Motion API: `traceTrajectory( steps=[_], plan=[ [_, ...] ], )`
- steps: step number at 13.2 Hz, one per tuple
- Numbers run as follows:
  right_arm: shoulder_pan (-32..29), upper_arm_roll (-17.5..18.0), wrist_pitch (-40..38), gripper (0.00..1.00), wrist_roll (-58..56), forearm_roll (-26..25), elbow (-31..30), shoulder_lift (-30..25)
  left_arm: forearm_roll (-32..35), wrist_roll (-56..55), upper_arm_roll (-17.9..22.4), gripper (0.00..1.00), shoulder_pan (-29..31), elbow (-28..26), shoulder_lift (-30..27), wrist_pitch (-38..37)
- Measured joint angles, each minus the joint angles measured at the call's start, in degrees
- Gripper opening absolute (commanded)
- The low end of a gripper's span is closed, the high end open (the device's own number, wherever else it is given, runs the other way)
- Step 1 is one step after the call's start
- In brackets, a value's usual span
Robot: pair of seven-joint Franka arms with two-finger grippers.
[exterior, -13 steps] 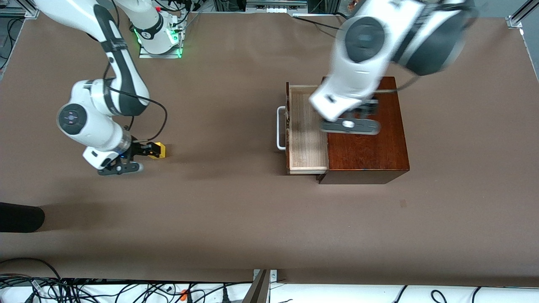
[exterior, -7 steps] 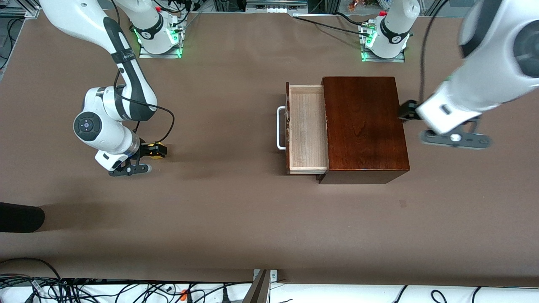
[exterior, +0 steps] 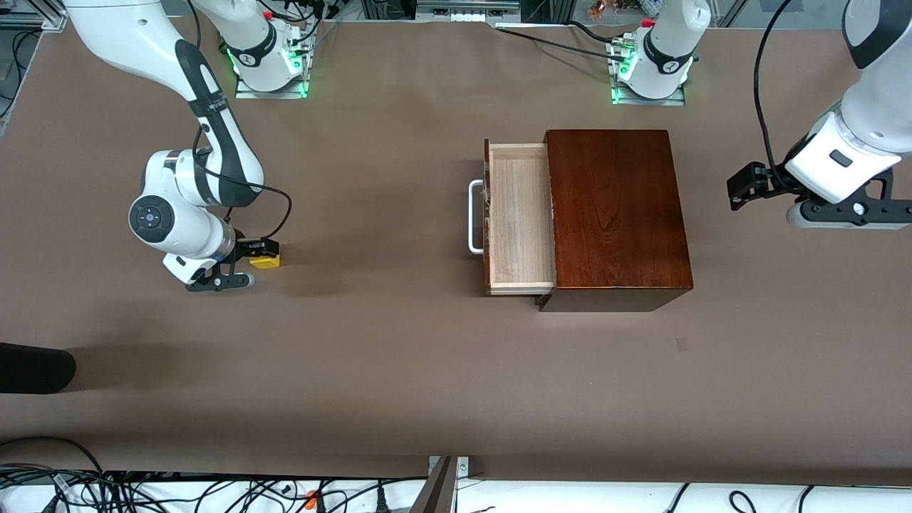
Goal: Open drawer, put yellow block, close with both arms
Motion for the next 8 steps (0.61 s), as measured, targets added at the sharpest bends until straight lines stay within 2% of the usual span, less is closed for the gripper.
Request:
traceTrajectory(
  steps=[2,5,6,8],
  plan=[
    [0.0,0.01,0.0,0.9,0.0,0.55,-0.05,0.48,-1.21,0.0,0.44,1.0,0.15,-3.47,-2.52,0.8],
    [0.0,0.01,0.07,0.83,0.0,0.63,-0.08,0.86,-1.23,0.0,0.43,1.0,0.18,-4.83,-4.26,0.61],
    [0.0,0.01,0.07,0.78,0.0,0.64,-0.11,0.91,-1.23,0.0,0.43,1.0,0.18,-4.95,-4.39,0.52],
    [0.0,0.01,0.07,0.61,0.0,0.67,-0.15,1.0,-1.23,0.0,0.4,1.0,0.18,-5.02,-4.41,0.48]
  ],
)
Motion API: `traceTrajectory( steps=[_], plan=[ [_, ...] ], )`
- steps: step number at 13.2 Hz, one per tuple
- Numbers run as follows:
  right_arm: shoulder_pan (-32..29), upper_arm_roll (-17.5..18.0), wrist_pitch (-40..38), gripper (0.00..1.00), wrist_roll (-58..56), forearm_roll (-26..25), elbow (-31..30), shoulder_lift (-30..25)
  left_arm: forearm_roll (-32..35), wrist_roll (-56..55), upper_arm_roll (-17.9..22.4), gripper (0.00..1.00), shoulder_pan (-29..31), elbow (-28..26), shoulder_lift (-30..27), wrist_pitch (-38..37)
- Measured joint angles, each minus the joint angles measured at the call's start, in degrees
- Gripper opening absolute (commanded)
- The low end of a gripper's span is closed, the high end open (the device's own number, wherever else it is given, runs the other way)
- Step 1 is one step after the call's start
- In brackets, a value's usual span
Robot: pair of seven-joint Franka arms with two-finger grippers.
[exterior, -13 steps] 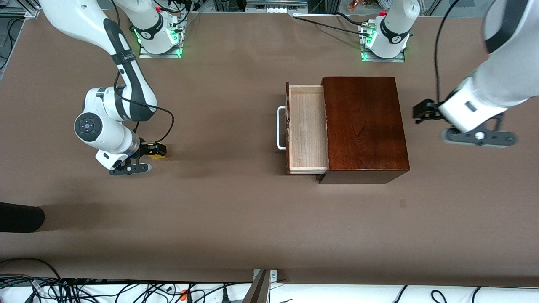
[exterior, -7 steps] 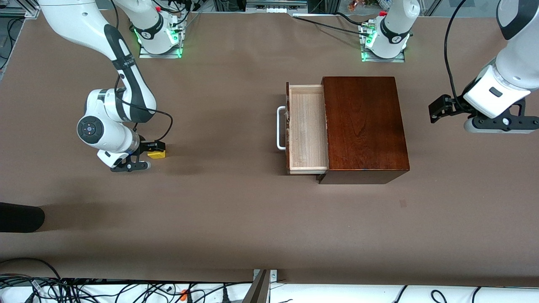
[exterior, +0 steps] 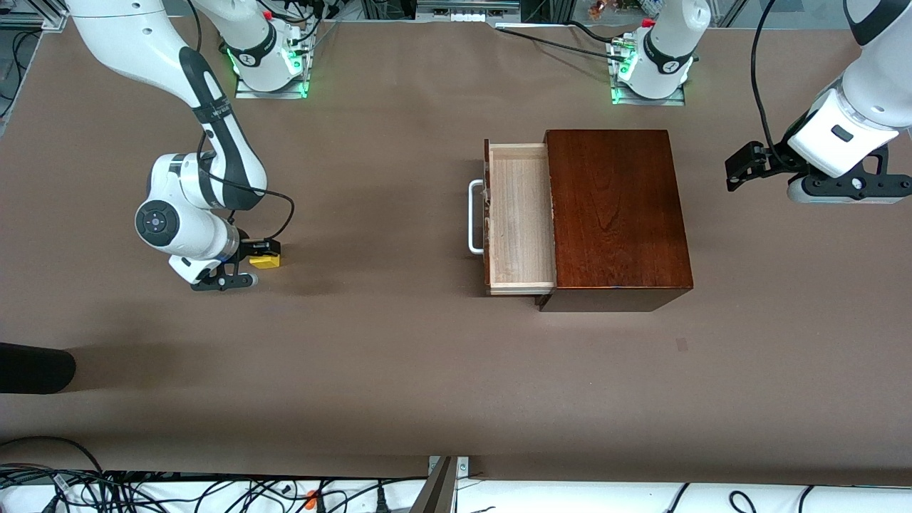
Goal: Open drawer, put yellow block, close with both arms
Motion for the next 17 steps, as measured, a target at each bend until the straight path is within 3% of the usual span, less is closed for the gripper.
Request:
traceTrajectory(
  steps=[6,10,14,17],
  plan=[
    [0.0,0.01,0.04,0.31,0.0,0.03,0.0,0.09,0.0,0.0,-0.18,1.0,-0.01,0.0,-0.01,-0.55],
    [0.22,2.07,-0.15,0.3,-0.34,0.03,1.01,-0.92,0.0,0.0,-0.27,1.0,-0.02,0.0,-0.03,-1.32],
    [0.79,7.45,-4.04,0.3,-1.17,-0.01,4.49,-4.17,0.0,0.0,-0.38,1.0,-0.06,0.01,-0.04,-1.36],
    [0.97,12.78,-9.45,0.3,-1.86,-0.85,10.62,-5.04,0.0,0.0,-0.64,1.0,-0.16,0.13,-0.17,-1.36]
  ],
)
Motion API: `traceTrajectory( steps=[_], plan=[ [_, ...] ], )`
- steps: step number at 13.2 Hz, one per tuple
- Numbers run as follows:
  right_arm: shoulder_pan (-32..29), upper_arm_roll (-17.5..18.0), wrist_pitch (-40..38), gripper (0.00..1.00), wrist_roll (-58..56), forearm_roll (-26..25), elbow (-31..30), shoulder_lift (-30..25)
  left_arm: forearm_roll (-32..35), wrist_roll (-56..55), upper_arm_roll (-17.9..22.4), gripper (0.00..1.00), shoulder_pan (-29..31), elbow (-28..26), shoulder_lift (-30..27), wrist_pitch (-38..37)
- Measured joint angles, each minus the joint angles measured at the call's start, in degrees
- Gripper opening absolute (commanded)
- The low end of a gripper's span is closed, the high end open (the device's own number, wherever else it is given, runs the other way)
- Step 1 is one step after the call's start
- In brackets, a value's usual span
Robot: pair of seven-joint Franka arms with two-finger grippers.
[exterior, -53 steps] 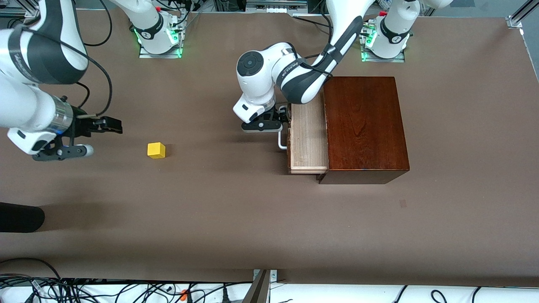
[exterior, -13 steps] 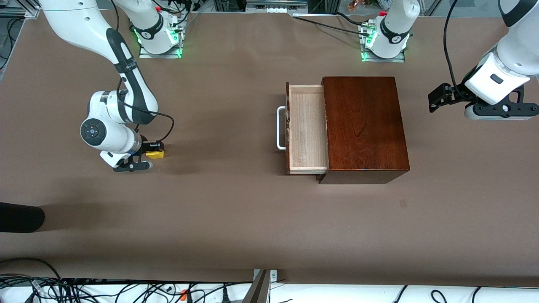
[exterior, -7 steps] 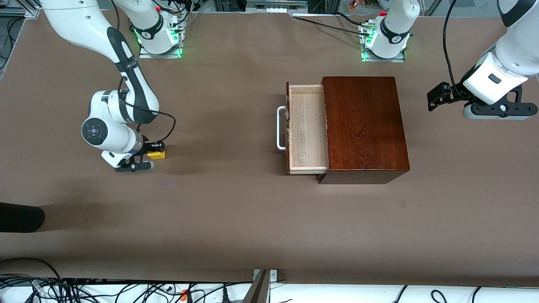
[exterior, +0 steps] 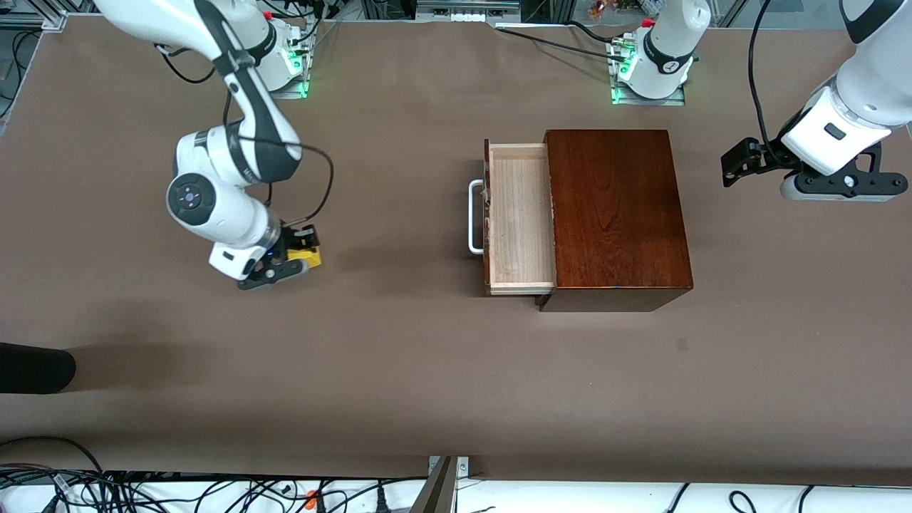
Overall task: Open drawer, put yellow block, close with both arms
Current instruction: 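Carry the yellow cube over the open drawer with the right gripper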
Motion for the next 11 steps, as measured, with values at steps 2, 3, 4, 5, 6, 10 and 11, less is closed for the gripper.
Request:
traceTrajectory(
  steps=[2,3,4,5,6,10,11],
  plan=[
    [0.96,4.5,-2.78,0.31,-0.27,-2.87,4.37,-0.06,0.0,0.0,-0.23,1.0,-0.06,0.01,-0.02,0.0],
    [2.44,5.96,-3.09,0.31,-0.41,-5.35,5.88,-0.07,0.0,0.0,-0.3,1.0,-0.07,0.01,-0.02,-0.01],
    [4.61,6.72,-3.1,0.31,-0.7,-7.75,7.15,-0.04,0.0,0.0,-0.33,1.0,-0.07,0.02,-0.03,-0.03],
    [7.46,7.03,-3.1,0.31,-1.02,-9.34,8.54,0.04,0.0,0.0,-0.34,1.0,-0.07,0.03,-0.04,-0.07],
    [10.77,7.1,-3.11,0.31,-1.07,-10.2,9.95,0.14,0.0,0.0,-0.34,1.0,-0.08,0.05,-0.06,-0.14],
    [20.55,7.13,-3.15,0.31,-1.2,-10.97,14.34,0.88,0.0,0.0,-0.36,1.0,-0.09,0.1,-0.08,-0.46],
    [22.57,7.12,-3.41,0.31,-1.31,-12.1,15.46,1.4,0.0,0.0,-0.36,1.0,-0.09,0.1,-0.08,-0.49]
  ],
)
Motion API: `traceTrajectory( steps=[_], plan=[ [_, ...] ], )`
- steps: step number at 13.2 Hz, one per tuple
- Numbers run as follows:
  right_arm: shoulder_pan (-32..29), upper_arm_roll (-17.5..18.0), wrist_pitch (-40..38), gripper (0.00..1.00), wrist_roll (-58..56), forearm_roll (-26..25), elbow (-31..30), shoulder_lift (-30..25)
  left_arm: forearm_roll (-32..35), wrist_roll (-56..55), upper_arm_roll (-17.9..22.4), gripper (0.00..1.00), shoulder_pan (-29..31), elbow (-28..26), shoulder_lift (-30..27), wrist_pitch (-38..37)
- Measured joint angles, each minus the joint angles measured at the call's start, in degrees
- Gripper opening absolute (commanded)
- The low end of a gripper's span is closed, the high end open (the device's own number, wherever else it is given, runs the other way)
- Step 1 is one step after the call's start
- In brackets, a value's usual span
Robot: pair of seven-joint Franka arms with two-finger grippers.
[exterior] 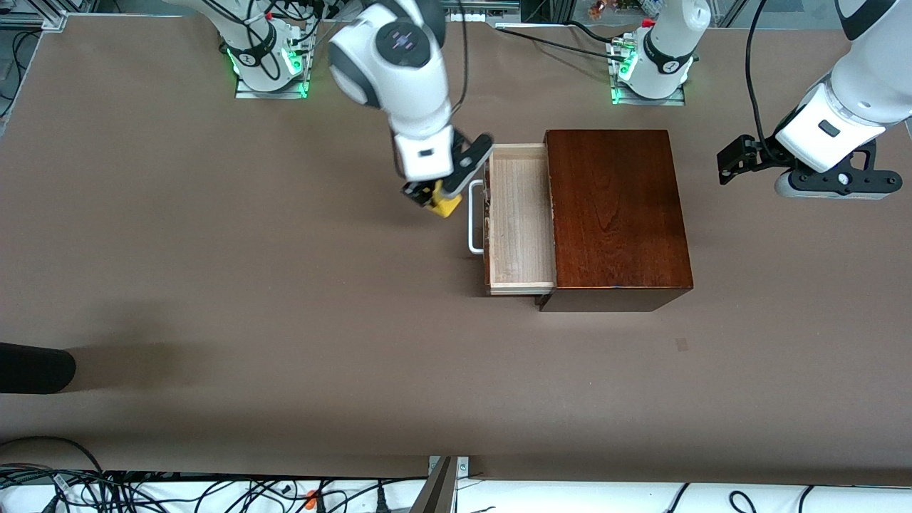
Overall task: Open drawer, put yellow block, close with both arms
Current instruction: 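Carry the yellow cube over the open drawer with the right gripper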
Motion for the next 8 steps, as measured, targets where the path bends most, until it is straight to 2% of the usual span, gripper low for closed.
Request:
traceTrajectory(
  steps=[4,8],
  plan=[
    [8.32,-0.03,-3.7,0.32,0.02,-6.64,6.68,4.66,0.0,0.0,0.0,1.0,0.0,0.01,-0.01,-0.11],
    [11.36,-0.15,-4.84,0.32,-0.58,-10.05,12.53,10.31,0.0,0.0,0.02,1.0,0.0,0.12,-0.01,-0.16]
  ],
)
